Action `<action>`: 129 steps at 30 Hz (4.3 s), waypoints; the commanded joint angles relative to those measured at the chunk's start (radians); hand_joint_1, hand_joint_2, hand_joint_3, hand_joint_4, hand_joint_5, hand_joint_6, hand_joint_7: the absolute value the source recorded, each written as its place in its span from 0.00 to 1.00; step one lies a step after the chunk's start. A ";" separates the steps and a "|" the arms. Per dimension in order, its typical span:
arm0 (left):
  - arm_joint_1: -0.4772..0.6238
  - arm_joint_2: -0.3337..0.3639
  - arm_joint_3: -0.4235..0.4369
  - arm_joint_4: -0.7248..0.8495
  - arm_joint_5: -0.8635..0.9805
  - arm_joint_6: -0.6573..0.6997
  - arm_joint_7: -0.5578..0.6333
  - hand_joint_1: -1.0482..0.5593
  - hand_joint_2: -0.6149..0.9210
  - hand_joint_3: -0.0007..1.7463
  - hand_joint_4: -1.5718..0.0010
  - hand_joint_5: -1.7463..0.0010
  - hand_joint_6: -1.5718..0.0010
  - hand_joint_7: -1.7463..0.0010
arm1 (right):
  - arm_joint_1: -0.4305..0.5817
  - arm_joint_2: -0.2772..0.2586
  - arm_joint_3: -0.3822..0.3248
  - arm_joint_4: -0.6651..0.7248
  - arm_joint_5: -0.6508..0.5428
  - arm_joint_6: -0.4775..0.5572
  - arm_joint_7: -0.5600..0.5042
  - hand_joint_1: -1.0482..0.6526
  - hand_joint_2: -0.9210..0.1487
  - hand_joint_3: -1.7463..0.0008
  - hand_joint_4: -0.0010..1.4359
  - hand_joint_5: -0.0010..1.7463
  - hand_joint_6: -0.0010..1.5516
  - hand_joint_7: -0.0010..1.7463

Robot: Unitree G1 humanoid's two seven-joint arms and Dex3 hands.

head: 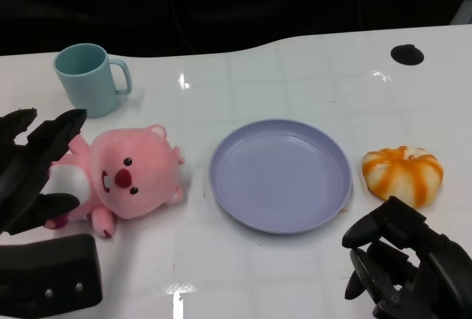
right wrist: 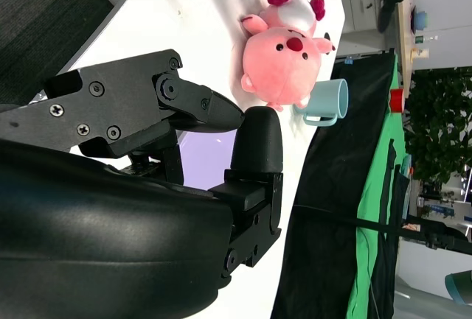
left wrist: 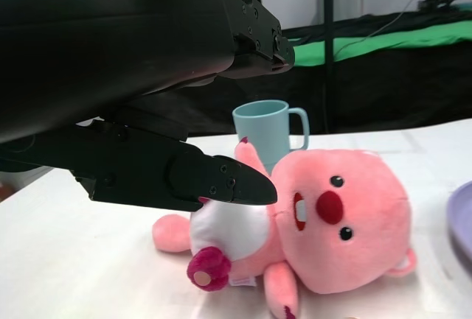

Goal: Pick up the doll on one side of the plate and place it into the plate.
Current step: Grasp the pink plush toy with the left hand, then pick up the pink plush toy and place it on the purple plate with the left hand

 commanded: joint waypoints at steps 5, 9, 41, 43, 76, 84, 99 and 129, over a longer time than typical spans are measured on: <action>-0.095 0.040 -0.072 0.147 0.027 0.002 0.027 0.26 0.96 0.00 0.93 0.86 0.86 0.99 | 0.001 -0.008 -0.001 -0.006 -0.003 -0.006 -0.001 0.44 0.00 0.66 0.36 1.00 0.25 0.96; -0.143 0.043 -0.112 0.223 0.024 0.008 0.026 0.25 0.96 0.00 0.93 0.86 0.87 0.99 | 0.000 -0.009 -0.004 -0.002 -0.002 -0.004 0.000 0.44 0.00 0.66 0.36 1.00 0.26 0.95; -0.503 -0.037 -0.443 0.847 0.021 0.077 0.065 0.22 0.99 0.00 0.91 0.95 0.88 1.00 | 0.001 -0.014 -0.010 0.003 0.000 -0.007 0.006 0.43 0.00 0.67 0.37 0.99 0.27 0.94; -0.511 -0.044 -0.452 0.883 0.016 0.072 0.079 0.22 0.99 0.00 0.91 0.96 0.88 1.00 | 0.002 -0.014 -0.008 -0.001 -0.001 -0.004 0.005 0.43 0.00 0.68 0.37 0.99 0.27 0.94; -0.622 -0.077 -0.557 1.266 -0.056 -0.134 0.289 0.50 1.00 0.20 0.55 0.37 0.47 0.64 | -0.001 -0.017 -0.022 -0.009 0.003 0.006 0.013 0.43 0.00 0.67 0.38 0.98 0.27 0.93; -0.609 -0.080 -0.533 1.264 -0.079 -0.212 0.429 0.52 0.99 0.24 0.51 0.00 0.63 0.01 | -0.004 -0.019 -0.032 -0.005 0.006 0.002 0.020 0.43 0.00 0.67 0.37 0.98 0.27 0.93; -0.588 -0.071 -0.486 1.188 -0.081 -0.183 0.599 0.53 0.95 0.27 0.45 0.00 0.59 0.00 | -0.003 -0.020 -0.037 -0.003 0.012 0.002 0.026 0.43 0.00 0.67 0.37 0.98 0.27 0.93; -0.531 -0.109 -0.395 0.664 -0.108 -0.054 0.372 0.50 0.80 0.48 0.43 0.00 0.57 0.00 | -0.007 -0.019 -0.024 -0.014 0.005 0.027 0.021 0.43 0.00 0.68 0.38 0.98 0.27 0.93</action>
